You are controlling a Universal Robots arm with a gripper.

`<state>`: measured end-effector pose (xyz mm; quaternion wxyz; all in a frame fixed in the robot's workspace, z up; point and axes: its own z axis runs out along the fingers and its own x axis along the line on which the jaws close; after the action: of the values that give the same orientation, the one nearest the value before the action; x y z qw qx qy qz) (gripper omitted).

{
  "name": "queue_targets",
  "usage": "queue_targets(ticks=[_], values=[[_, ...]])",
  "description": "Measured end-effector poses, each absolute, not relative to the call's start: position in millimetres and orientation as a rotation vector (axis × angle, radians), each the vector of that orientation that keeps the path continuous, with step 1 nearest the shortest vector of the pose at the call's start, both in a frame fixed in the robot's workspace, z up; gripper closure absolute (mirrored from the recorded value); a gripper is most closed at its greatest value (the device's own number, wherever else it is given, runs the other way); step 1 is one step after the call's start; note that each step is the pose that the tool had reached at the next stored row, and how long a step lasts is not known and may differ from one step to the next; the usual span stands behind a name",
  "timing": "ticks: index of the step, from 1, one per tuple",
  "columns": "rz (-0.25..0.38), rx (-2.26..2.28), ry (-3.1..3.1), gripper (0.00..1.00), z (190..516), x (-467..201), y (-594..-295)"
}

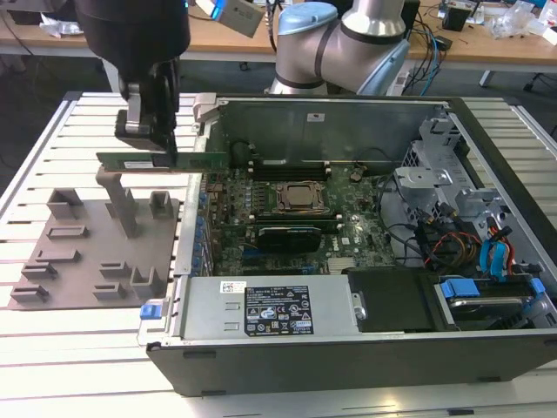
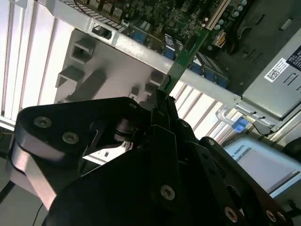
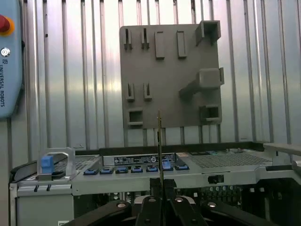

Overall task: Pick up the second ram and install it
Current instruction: 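Pick up the second ram and move it above second insertion slot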

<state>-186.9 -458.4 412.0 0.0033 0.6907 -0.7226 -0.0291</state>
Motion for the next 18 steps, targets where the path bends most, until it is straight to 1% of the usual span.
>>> queue_targets(ticks=[7, 14, 18], values=[[-0.098, 2.162, -2.262, 0.87, 412, -147, -458], [-0.125, 2.154, -2.254, 0.87, 407, -113, -457], [-0.137, 2.148, -2.248, 0.87, 403, -87, -447]])
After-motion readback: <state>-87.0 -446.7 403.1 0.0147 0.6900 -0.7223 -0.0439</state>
